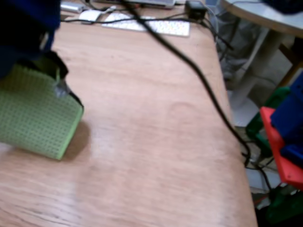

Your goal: Clean the table

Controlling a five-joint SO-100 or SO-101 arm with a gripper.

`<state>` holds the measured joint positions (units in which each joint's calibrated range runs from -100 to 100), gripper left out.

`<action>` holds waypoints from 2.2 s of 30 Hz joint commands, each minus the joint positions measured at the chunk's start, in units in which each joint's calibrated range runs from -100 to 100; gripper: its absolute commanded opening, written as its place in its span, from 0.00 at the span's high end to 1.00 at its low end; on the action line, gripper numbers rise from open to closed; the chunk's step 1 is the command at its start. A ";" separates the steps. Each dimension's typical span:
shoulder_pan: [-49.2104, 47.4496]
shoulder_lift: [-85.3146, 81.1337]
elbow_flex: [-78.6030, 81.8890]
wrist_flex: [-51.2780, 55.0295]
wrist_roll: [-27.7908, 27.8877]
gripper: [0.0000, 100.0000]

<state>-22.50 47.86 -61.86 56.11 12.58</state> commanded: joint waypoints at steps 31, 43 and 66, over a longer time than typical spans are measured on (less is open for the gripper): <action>72.58 32.59 -0.58 -20.64 4.64 0.99; 92.55 21.69 13.39 1.45 11.58 0.99; -11.51 -61.50 30.38 43.89 -5.37 0.99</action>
<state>-30.48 -9.12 -37.33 99.01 12.28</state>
